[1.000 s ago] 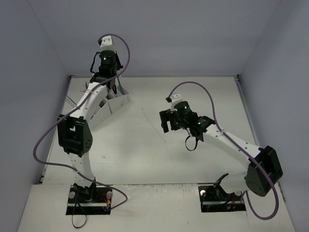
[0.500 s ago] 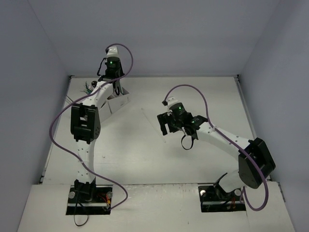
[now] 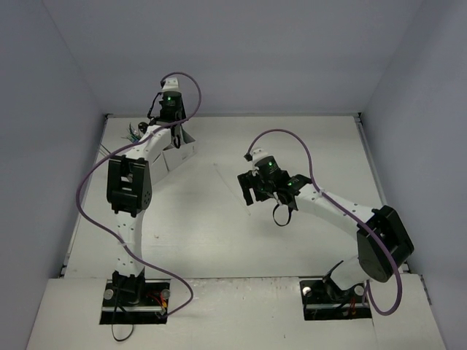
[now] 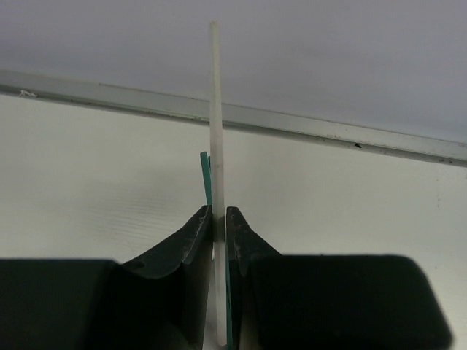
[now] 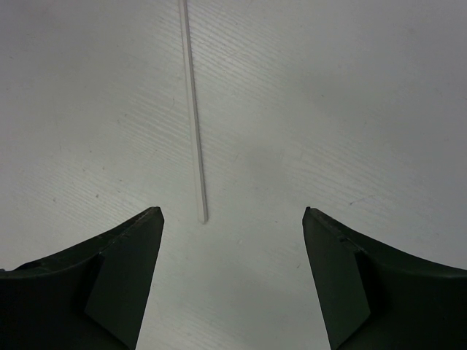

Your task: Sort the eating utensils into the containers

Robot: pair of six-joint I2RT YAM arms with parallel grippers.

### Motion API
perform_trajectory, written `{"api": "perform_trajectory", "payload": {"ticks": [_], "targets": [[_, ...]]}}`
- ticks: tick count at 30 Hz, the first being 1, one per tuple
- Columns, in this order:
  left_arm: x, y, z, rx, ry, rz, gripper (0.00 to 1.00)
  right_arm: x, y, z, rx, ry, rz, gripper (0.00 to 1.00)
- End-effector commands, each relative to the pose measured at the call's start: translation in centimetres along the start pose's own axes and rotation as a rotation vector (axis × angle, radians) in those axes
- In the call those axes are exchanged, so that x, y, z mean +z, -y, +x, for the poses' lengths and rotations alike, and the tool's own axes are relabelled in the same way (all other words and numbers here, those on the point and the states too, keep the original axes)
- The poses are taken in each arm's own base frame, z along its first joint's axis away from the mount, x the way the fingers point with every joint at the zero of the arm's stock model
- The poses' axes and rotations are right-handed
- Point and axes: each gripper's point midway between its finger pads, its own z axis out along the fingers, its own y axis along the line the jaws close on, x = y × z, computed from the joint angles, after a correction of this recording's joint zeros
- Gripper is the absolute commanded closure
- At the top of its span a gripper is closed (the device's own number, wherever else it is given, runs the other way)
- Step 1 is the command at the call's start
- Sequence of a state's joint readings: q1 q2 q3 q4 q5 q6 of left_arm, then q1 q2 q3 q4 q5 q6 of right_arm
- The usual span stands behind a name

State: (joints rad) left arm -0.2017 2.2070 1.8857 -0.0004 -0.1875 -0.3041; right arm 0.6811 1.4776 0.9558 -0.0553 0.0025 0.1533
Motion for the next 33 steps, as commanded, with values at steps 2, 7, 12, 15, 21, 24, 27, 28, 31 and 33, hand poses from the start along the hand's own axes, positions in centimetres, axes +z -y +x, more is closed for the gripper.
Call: {"api": "perform_trajectory", "payload": {"ticks": [2,7,12,15,21,24,27,28,31,33], "targets": [[-1.6,-0.4,-4.8,-0.062,0.109,0.005,0.8,0.2,-0.1,-1.3,-0.004,0.047,-0.001,0.27],[-2.7,-0.6,-5.6,-0.07,0.123,-0.005,0.7,0.6,-0.4,-0.9,-0.02,0.032,-0.001,0.29],[-5.5,-0.7,-7.8,-0.088,0.156,0.015,0.59,1.3,-0.8,-0.2,-0.031,0.006,-0.004,0.35],[-7.9,-0.1,-9.5,-0.109,0.177,0.057,0.52,1.8,-1.0,0.2,-0.036,-0.025,-0.003,0.38],[-16.9,2.9,-13.9,-0.184,0.232,0.269,0.36,3.0,-1.0,0.3,-0.041,-0.07,0.018,0.44],[-21.7,4.7,-13.3,-0.161,0.196,0.365,0.33,3.9,-1.1,0.4,-0.045,-0.097,0.022,0.48],[-24.9,5.6,-11.4,-0.159,0.142,0.419,0.32,4.4,-1.4,0.7,-0.051,-0.12,0.016,0.5],[-26.2,5.8,-10.6,-0.164,0.119,0.44,0.31,4.7,-1.5,0.9,-0.053,-0.128,0.013,0.51],[-28.7,6.2,-8.2,-0.174,0.065,0.481,0.31,5.3,-1.7,1.4,-0.051,-0.15,0.009,0.54],[-30.5,6.6,-6.2,-0.175,0.024,0.509,0.31,5.8,-1.7,1.7,-0.05,-0.163,0.011,0.56]]}}
